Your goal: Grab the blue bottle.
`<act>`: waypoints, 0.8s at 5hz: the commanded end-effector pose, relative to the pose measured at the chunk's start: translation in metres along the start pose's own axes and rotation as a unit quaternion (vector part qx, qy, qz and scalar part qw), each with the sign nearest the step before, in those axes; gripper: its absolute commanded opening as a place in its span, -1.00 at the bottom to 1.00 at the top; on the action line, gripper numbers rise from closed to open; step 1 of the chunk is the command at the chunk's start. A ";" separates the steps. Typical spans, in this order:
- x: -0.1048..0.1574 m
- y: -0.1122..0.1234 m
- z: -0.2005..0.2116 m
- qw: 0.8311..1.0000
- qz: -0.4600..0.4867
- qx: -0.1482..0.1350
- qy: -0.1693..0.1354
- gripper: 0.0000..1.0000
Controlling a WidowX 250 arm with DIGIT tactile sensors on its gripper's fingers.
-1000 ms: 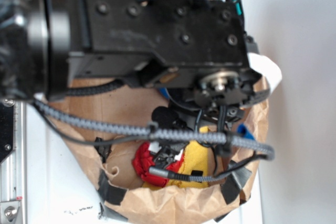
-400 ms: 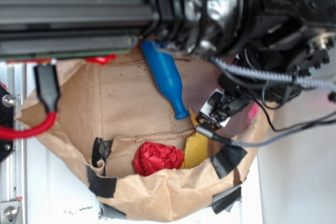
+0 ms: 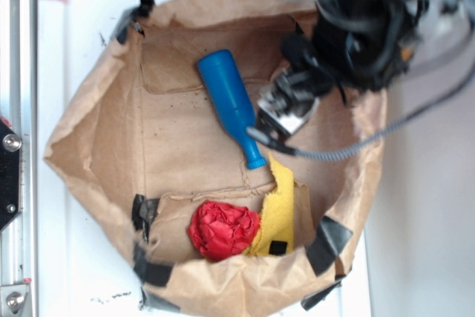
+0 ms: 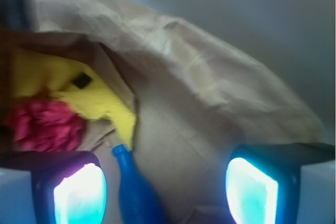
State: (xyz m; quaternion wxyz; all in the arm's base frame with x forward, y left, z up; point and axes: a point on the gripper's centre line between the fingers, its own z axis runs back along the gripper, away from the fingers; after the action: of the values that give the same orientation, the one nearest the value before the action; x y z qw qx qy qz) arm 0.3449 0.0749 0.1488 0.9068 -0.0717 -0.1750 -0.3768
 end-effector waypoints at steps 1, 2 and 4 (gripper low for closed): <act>0.000 -0.005 0.005 0.998 -0.029 0.059 -0.002 1.00; -0.030 -0.025 -0.010 0.993 -0.105 0.061 -0.004 1.00; -0.044 -0.049 0.008 0.989 -0.139 0.049 -0.013 1.00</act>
State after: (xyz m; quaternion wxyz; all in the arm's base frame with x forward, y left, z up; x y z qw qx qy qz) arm 0.2858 0.0680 0.1191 0.8485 -0.0339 -0.1936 -0.4913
